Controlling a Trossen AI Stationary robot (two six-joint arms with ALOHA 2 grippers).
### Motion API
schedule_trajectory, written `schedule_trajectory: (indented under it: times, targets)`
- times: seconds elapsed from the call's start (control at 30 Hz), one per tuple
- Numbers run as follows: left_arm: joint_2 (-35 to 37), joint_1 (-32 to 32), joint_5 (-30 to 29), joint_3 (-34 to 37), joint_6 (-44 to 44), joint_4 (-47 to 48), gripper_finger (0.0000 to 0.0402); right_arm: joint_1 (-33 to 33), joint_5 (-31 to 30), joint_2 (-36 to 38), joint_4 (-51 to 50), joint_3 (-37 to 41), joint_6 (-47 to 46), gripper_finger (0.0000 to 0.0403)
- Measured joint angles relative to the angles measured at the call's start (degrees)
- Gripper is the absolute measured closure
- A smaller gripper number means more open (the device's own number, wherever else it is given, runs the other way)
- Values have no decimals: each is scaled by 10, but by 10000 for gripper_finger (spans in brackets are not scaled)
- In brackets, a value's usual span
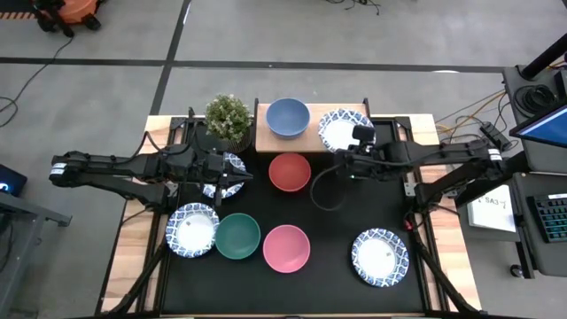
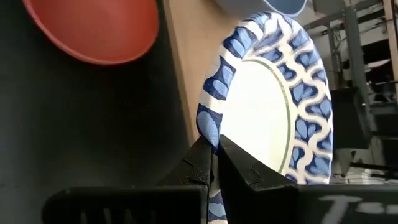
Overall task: Place and stack bowls onto a shelf
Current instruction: Put the top right white patterned bowls on the shelf
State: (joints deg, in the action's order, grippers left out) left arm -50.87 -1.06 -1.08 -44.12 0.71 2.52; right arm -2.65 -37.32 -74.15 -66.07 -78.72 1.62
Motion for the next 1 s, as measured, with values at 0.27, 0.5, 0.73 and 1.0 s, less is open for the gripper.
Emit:
schedule_trajectory:
  times: [0.27,0.5,0.73,1.0]
  targets:
    - [0,0,0,0,0,0,402,78,15,-2,102,40,108,394]
    - [0,0,0,0,0,0,402,141,68,-2,152,52,144,394]
    - [0,0,0,0,0,1,402,177,109,-2,187,68,157,394]
    - [0,0,0,0,0,1,402,196,109,-2,193,99,157,394]
